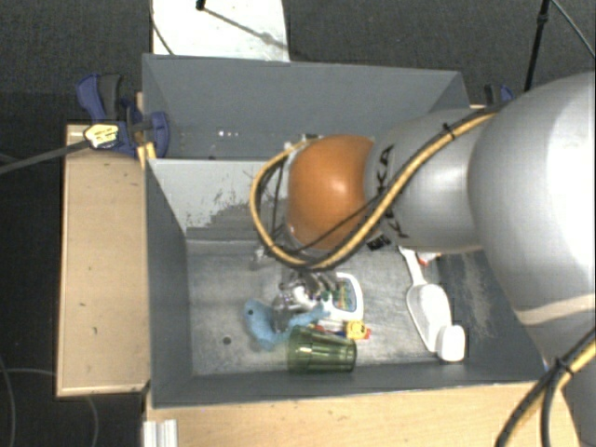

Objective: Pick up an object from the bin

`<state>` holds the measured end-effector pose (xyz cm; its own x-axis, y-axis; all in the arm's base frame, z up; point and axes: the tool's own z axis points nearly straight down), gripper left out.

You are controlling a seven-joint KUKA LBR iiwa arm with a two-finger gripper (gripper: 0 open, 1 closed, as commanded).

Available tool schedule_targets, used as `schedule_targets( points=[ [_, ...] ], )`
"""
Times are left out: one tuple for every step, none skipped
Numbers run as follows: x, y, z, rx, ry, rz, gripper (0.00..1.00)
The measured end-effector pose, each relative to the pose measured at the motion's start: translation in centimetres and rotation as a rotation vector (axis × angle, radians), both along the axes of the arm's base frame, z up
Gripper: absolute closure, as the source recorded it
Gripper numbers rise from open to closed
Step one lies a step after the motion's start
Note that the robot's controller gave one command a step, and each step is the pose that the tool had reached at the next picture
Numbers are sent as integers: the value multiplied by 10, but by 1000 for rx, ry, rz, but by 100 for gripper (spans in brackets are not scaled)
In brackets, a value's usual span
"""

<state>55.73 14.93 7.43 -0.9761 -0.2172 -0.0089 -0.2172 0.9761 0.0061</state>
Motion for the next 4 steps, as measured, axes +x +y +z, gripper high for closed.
schedule_targets(
  points=[
    [27,-53,1,4,0,165,0],
    [33,31,3,-4,-7,207,100],
    [33,31,3,-3,-7,207,100],
    [33,31,5,-4,-6,207,100]
  ],
)
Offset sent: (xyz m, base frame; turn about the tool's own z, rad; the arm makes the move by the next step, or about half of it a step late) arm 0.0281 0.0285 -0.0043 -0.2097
